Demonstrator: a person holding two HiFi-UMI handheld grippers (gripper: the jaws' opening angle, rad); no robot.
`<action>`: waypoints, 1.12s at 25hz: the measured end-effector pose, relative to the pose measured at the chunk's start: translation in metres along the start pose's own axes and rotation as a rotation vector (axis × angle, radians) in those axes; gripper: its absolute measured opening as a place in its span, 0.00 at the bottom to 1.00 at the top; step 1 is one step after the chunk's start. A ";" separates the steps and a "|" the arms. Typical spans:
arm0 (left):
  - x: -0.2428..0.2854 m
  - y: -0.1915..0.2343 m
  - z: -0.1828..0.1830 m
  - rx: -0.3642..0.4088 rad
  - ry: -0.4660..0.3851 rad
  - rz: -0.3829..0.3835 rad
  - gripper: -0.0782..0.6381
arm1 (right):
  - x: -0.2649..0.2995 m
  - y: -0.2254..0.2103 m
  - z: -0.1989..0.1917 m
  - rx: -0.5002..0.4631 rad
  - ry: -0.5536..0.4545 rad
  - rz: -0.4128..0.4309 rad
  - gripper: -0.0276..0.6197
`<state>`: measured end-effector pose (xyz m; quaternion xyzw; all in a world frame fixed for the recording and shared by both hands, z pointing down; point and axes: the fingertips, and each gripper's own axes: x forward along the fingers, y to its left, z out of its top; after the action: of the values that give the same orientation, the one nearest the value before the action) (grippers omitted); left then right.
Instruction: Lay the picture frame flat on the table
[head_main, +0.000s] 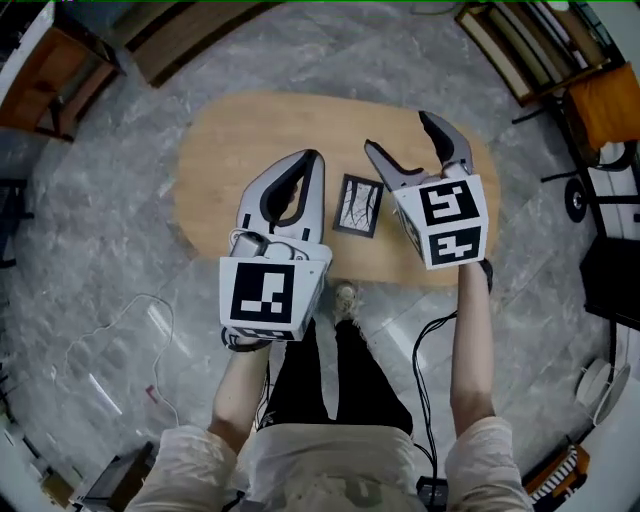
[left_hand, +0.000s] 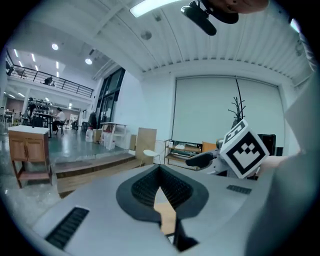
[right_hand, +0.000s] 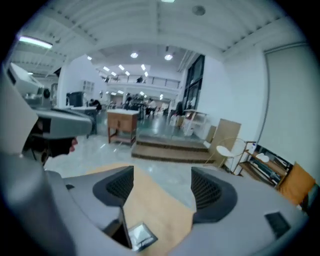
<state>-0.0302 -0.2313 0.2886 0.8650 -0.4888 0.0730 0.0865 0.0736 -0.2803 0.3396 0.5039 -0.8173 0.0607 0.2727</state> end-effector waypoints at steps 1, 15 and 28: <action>-0.003 -0.002 0.025 0.007 -0.026 0.000 0.12 | -0.021 -0.010 0.029 0.042 -0.071 -0.045 0.61; -0.124 -0.097 0.245 0.128 -0.247 0.042 0.12 | -0.341 -0.038 0.204 0.333 -0.671 -0.412 0.05; -0.167 -0.130 0.212 0.152 -0.219 0.066 0.12 | -0.355 0.025 0.142 0.245 -0.534 -0.389 0.05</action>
<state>0.0044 -0.0730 0.0371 0.8554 -0.5165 0.0176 -0.0357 0.1193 -0.0400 0.0441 0.6773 -0.7351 -0.0290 -0.0068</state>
